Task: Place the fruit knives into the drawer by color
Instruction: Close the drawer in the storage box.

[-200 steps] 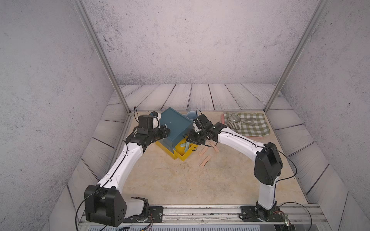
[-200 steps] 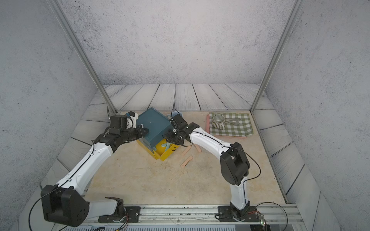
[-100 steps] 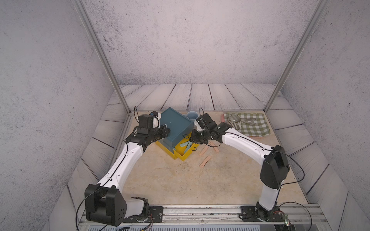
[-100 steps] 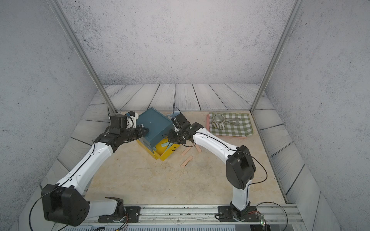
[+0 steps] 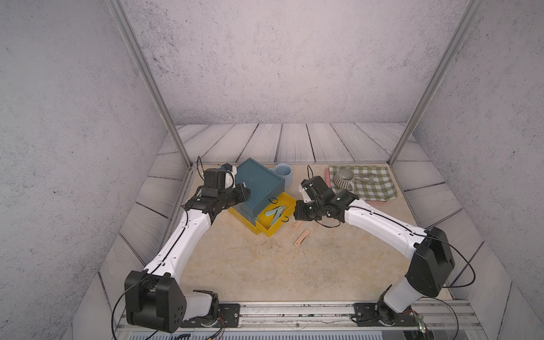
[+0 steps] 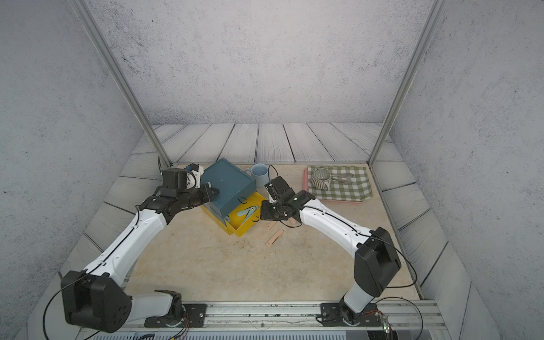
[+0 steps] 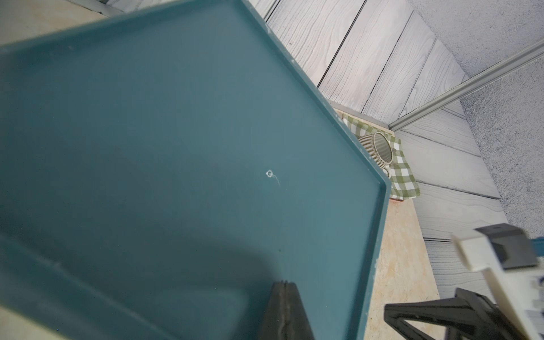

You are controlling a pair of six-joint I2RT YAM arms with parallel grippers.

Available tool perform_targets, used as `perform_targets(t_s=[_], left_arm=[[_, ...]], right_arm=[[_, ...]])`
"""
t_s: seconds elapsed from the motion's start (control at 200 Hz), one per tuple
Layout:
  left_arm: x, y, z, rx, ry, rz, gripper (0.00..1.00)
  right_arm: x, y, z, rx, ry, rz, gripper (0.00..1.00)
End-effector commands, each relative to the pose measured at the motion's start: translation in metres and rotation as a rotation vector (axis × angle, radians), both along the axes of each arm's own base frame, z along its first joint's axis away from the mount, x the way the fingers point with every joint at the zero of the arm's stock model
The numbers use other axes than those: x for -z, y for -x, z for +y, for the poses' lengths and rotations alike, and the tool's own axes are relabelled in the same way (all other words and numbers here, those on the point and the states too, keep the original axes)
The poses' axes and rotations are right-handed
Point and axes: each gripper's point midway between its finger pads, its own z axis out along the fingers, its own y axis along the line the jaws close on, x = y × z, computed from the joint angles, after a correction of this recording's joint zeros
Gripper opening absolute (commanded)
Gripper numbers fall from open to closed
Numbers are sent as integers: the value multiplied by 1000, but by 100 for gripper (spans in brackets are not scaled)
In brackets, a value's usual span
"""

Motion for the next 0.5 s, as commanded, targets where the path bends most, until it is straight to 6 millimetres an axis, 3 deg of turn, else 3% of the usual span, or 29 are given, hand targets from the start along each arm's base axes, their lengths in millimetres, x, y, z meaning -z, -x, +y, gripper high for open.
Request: perform_targets(t_s=[0.0, 0.34, 0.495], left_arm=[[43, 16, 10, -18, -54, 165, 0], [48, 16, 11, -23, -62, 177, 0], [51, 15, 11, -22, -62, 182, 0]], right_arm=[[14, -6, 1, 12, -11, 22, 1], [32, -27, 21, 7, -49, 54, 0], [30, -34, 38, -10, -124, 51, 0]])
